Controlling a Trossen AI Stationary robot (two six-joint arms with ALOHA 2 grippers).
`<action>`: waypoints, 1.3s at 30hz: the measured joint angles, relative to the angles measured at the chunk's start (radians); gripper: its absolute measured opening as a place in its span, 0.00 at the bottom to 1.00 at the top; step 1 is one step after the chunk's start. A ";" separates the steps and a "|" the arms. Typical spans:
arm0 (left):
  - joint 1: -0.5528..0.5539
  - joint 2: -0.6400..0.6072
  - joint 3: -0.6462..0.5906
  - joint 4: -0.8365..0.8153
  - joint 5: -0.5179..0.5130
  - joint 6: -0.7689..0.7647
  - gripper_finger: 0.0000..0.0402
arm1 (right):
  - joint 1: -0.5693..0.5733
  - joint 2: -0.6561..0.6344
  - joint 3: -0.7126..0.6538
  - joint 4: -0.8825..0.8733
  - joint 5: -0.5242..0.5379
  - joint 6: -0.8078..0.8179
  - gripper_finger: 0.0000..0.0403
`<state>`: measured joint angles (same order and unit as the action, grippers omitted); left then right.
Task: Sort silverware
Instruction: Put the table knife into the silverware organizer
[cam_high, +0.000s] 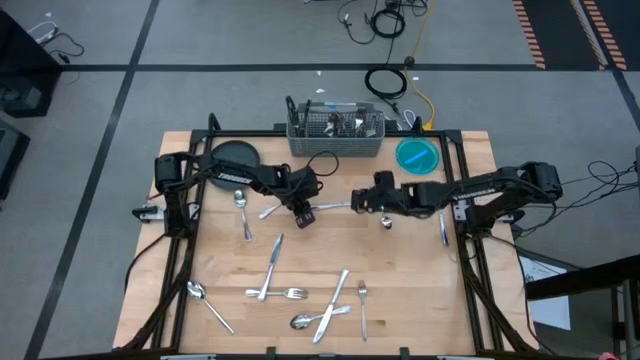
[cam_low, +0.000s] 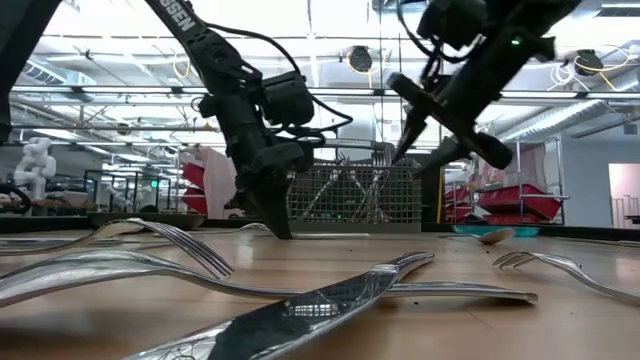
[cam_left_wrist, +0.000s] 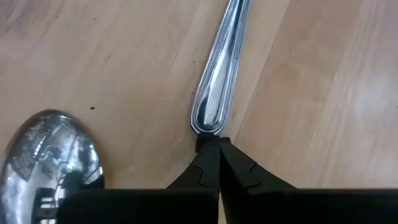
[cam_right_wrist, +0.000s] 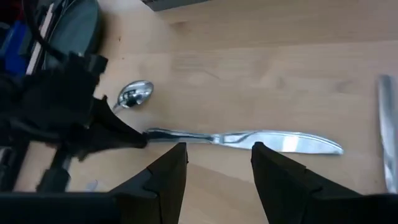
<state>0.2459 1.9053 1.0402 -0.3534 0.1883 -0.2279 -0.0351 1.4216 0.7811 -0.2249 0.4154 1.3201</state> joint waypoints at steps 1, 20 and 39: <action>0.001 0.000 -0.003 0.003 0.002 -0.002 0.00 | -0.022 0.001 0.008 -0.011 -0.033 -0.003 0.42; 0.002 -0.102 -0.016 -0.042 -0.011 -0.046 0.00 | -0.142 0.015 0.013 -0.126 -0.153 -0.016 0.42; 0.003 -0.089 -0.008 0.102 -0.017 -0.056 0.00 | -0.146 0.015 0.012 -0.127 -0.150 -0.063 0.42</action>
<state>0.2490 1.8164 1.0321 -0.2514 0.1713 -0.2840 -0.1813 1.4364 0.7933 -0.3515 0.2657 1.2572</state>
